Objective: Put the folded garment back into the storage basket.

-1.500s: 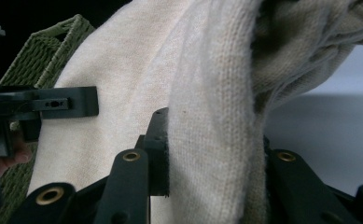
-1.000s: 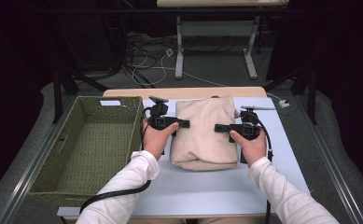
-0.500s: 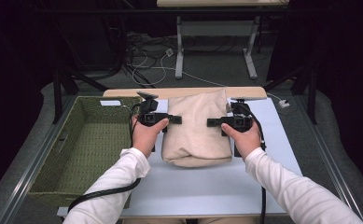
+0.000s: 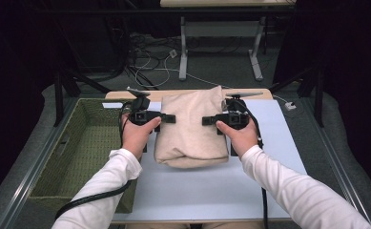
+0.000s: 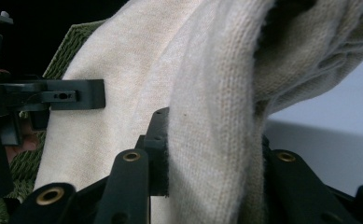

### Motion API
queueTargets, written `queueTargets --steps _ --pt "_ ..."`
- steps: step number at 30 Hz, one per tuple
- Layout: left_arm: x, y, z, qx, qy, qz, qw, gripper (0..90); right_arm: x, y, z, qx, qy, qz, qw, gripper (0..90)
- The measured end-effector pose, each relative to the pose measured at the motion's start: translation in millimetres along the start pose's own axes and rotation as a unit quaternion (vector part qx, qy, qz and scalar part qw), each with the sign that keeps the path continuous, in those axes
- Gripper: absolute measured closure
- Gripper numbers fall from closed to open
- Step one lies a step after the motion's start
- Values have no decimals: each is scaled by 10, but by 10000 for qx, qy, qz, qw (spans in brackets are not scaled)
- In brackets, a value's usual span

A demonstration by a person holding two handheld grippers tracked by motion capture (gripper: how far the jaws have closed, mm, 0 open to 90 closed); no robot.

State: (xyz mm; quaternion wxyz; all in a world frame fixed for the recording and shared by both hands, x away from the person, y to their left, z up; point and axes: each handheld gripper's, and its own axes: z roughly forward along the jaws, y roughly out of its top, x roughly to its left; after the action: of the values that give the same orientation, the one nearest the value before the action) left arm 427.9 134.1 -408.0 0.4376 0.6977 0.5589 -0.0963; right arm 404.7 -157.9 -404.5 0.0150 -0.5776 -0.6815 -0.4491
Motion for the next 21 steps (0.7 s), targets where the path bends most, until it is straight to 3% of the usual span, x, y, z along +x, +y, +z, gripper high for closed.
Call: queueTargets --steps 21 --pt "139 106 -401 16 162 -41 9999 591 360 109 184 67 164 -67 9998 637"
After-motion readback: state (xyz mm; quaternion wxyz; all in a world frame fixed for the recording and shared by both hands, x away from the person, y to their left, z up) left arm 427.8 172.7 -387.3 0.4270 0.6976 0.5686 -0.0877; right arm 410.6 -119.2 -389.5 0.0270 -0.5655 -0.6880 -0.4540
